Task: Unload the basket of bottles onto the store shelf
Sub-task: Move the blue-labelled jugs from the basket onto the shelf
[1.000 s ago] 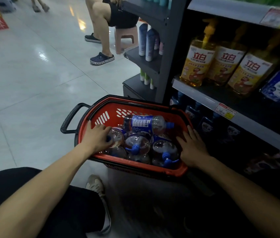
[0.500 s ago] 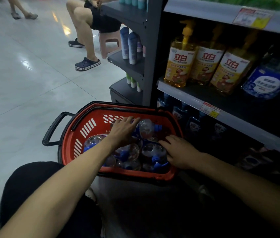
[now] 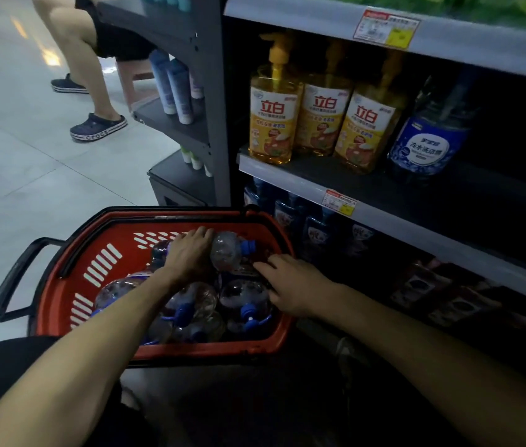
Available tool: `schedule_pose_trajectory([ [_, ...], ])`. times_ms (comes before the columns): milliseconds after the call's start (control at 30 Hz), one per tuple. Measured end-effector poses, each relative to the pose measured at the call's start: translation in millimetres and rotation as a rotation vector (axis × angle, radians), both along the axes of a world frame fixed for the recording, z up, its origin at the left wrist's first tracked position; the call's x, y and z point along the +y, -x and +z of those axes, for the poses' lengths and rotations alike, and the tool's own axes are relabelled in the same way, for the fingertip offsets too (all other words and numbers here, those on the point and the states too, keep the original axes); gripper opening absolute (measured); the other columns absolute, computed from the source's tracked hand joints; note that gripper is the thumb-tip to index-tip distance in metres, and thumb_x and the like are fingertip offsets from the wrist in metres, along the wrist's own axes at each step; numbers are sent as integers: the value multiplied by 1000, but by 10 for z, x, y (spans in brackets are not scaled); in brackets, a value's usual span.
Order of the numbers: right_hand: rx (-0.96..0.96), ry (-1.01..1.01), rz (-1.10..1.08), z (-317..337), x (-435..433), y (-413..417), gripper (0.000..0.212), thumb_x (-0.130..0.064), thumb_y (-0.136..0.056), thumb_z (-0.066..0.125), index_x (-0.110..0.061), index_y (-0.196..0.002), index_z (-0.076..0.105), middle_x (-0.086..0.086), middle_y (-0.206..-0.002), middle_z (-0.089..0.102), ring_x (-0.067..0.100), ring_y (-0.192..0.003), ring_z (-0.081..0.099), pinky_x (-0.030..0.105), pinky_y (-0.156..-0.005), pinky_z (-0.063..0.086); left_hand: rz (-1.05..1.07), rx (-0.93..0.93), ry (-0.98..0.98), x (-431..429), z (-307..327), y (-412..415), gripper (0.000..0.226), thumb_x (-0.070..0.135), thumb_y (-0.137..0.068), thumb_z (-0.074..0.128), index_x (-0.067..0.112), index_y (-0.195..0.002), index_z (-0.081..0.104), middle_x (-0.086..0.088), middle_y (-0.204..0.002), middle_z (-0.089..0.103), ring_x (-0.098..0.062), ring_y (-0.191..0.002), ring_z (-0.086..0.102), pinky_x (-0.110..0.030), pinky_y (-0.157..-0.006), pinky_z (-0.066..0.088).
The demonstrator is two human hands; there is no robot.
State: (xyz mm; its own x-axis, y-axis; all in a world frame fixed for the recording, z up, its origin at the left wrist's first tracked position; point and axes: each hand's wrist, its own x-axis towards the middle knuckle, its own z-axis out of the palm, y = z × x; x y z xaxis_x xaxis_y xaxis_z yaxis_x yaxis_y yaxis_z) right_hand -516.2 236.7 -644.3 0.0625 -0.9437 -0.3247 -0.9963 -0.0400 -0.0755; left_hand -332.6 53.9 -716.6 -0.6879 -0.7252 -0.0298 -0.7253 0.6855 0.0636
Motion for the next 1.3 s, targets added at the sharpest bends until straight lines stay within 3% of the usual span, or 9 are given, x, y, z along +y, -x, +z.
schedule_pose_trajectory([
  [133,12,-9,19,-31,49,0,59,-30,-99,56,-21,-153,33,10,-146,44,29,-134,44,45,-105,47,50,145,-29,67,67,-104,102,56,-54,94,19,-140,54,-5,-125,61,-32,-103,66,-40,-79,51],
  [333,-138,19,-20,36,41,-12,61,-34,-100,53,-23,-156,31,7,-147,44,28,-135,45,47,-106,47,179,556,-239,186,336,-377,102,66,-48,82,24,-138,60,5,-127,68,-20,-108,68,-38,-87,55],
  [500,-385,47,-151,124,-67,-60,62,-33,-98,60,-22,-155,38,7,-146,49,27,-135,49,41,-111,43,337,858,-430,228,654,-424,66,26,-58,102,31,-115,70,17,-94,78,7,-84,71,-19,-73,57],
  [633,-642,134,-268,178,-201,-142,51,-33,-90,72,-23,-138,56,1,-128,65,20,-117,63,37,-101,53,447,1072,-672,342,984,-357,62,20,-55,100,19,-110,71,2,-105,78,-11,-95,75,-29,-81,62],
  [767,-957,166,-377,361,-257,-167,69,-25,-80,87,-26,-139,51,-17,-121,61,0,-109,60,7,-82,45,471,1247,-907,513,1288,-274,71,29,-48,94,17,-114,68,-4,-108,79,-24,-101,76,-39,-86,61],
  [933,-1228,176,-454,611,-154,-24,65,-19,-75,91,-24,-130,57,-9,-120,71,3,-107,68,25,-93,57,388,1300,-1057,677,1502,-106,69,24,-66,89,7,-128,64,-14,-115,77,-33,-106,75,-46,-88,61],
  [1100,-1380,241,-427,667,-31,132,69,-5,-73,91,-15,-134,60,5,-127,72,21,-118,68,45,-98,58,278,1275,-1128,827,1641,175,70,21,-64,91,5,-126,65,-19,-114,76,-34,-100,76,-36,-74,63],
  [1233,-1420,304,-431,715,123,305,71,13,-73,83,-6,-136,57,13,-126,71,25,-113,71,34,-86,62,194,1187,-1093,1015,1741,476,61,14,-65,90,7,-121,66,-13,-106,79,-29,-92,78,-31,-70,63],
  [1300,-1466,313,-429,697,255,428,68,11,-74,83,-9,-134,59,11,-123,73,25,-112,71,37,-88,62,155,1157,-1075,1109,1769,633,52,11,-67,85,11,-116,68,-8,-99,81,-24,-86,79,-26,-65,61],
])
